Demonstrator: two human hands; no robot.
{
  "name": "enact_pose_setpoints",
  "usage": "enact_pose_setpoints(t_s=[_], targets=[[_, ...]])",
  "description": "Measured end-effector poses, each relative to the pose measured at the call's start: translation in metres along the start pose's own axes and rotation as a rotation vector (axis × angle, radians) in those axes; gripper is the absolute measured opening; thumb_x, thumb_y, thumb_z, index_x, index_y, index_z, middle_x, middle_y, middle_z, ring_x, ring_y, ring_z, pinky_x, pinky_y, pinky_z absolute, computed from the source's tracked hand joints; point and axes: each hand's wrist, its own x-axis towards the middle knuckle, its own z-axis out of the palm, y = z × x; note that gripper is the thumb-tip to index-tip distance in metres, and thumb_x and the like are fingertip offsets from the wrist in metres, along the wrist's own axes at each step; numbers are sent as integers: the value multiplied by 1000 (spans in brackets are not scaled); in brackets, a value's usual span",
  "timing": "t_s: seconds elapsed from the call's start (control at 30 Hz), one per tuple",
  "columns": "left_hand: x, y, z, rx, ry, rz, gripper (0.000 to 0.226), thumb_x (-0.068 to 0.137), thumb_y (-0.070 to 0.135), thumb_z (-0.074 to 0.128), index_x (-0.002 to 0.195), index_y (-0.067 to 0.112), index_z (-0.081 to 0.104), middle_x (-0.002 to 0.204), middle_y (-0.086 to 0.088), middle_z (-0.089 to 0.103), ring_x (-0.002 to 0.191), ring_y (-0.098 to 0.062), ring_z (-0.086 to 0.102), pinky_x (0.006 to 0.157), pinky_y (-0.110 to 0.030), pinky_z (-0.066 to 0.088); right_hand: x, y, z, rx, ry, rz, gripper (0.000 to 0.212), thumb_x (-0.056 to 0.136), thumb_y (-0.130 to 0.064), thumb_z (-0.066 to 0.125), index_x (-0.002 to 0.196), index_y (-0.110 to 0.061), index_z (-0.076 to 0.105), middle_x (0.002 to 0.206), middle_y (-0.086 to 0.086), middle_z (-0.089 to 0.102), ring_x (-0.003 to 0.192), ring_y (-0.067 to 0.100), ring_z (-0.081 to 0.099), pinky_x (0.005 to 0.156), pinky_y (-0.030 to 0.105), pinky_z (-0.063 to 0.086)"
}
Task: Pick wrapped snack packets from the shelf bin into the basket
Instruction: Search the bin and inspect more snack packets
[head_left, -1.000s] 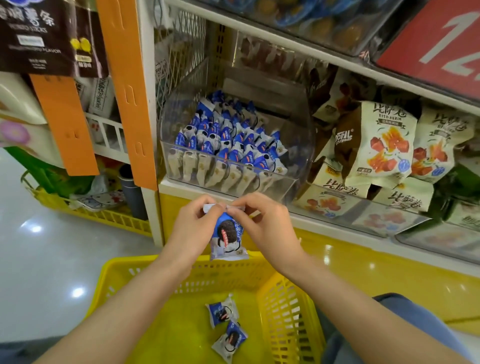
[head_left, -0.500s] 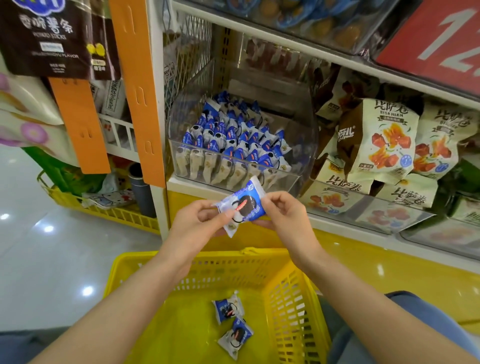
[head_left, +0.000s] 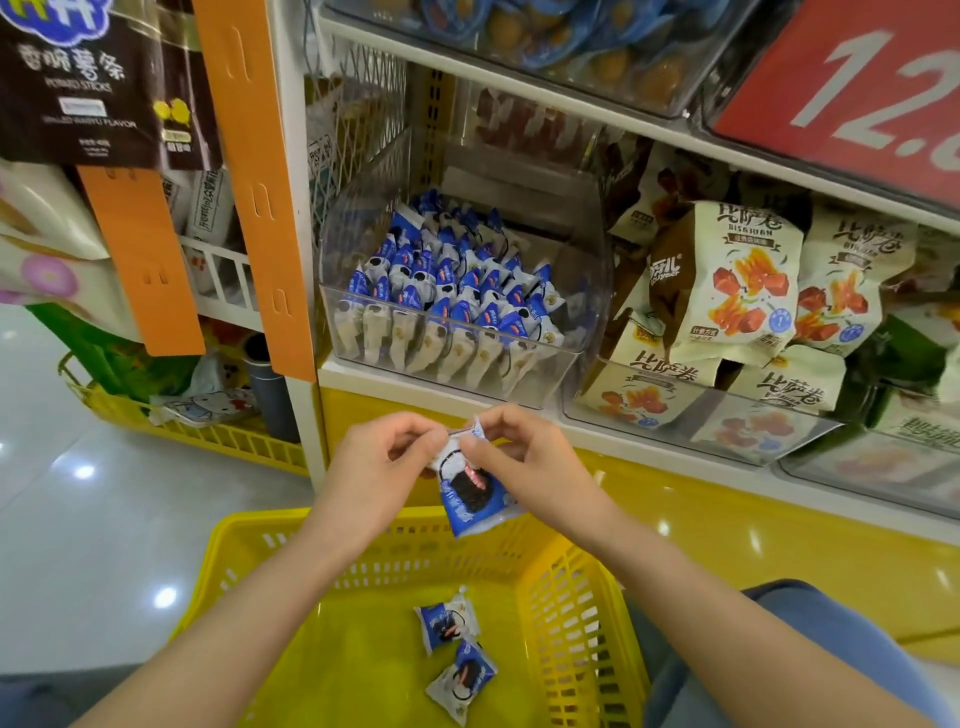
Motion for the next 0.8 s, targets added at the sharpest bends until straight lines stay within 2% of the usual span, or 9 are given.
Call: enact_pose_setpoints(t_s=[0.07, 0.17, 0.23, 0.33, 0.47, 0.53, 0.67, 0.73, 0.8], targets=[[-1, 1, -1, 87, 13, 34, 17, 88, 15, 59, 74, 24, 64, 73, 8, 68, 68, -4, 62, 62, -20, 49, 0, 0, 3, -22, 3, -18, 12, 88, -19, 62, 79, -26, 58, 82, -1, 66, 75, 13, 63, 72, 32, 51], [-3, 4, 0, 215, 13, 82, 15, 86, 22, 60, 72, 25, 63, 65, 10, 64, 64, 1, 57, 54, -15, 41, -1, 0, 5, -98, 21, -69, 18, 89, -21, 59, 74, -30, 58, 71, -11, 61, 70, 6, 56, 68, 36, 50], [-2, 4, 2, 190, 5, 61, 16, 87, 22, 60, 71, 22, 63, 62, 9, 62, 57, 2, 54, 50, -15, 39, -1, -1, 4, -136, 39, -94, 18, 90, -21, 58, 74, -30, 58, 70, -10, 62, 68, 7, 57, 67, 35, 51], [-1, 6, 1, 86, -10, 4, 17, 87, 23, 60, 71, 20, 64, 60, 7, 63, 54, 2, 51, 54, -25, 41, -1, -4, 2, -193, 68, -111, 19, 90, -21, 58, 73, -30, 58, 70, -10, 63, 68, 7, 59, 62, 28, 51], [-1, 12, -1, 47, -49, 37, 9, 85, 21, 63, 77, 24, 65, 71, 7, 68, 67, -5, 62, 62, -29, 49, 0, -15, -5, 157, -22, 190, 19, 90, -23, 58, 74, -14, 61, 71, -1, 67, 63, 5, 64, 53, 18, 52], [-1, 13, -1, 56, -54, 46, 12, 83, 18, 65, 76, 28, 65, 74, 7, 69, 69, -5, 63, 65, -30, 50, -1, -16, -8, 193, -46, 241, 21, 90, -24, 57, 74, -11, 62, 71, 1, 68, 63, 6, 65, 54, 17, 52], [0, 11, -2, 60, -39, 32, 14, 85, 17, 63, 74, 25, 66, 74, 8, 69, 74, -9, 64, 67, -27, 49, -2, -14, -5, 26, -6, 55, 8, 84, -15, 65, 77, -17, 64, 75, 4, 67, 65, 3, 62, 56, 16, 52], [0, 10, -3, 2, -60, 11, 13, 86, 17, 61, 76, 23, 67, 75, 7, 69, 76, -9, 64, 67, -22, 49, -3, -14, -6, -159, 44, -80, 6, 80, -18, 70, 76, -21, 66, 73, -4, 68, 65, 1, 60, 59, 16, 49], [0, 10, -1, -18, -48, 0, 11, 87, 21, 59, 78, 23, 65, 79, 6, 68, 81, -11, 63, 72, -23, 48, -5, -12, -7, -341, 132, -216, 3, 80, -22, 71, 79, -21, 68, 73, -10, 65, 71, 1, 59, 62, 14, 46]])
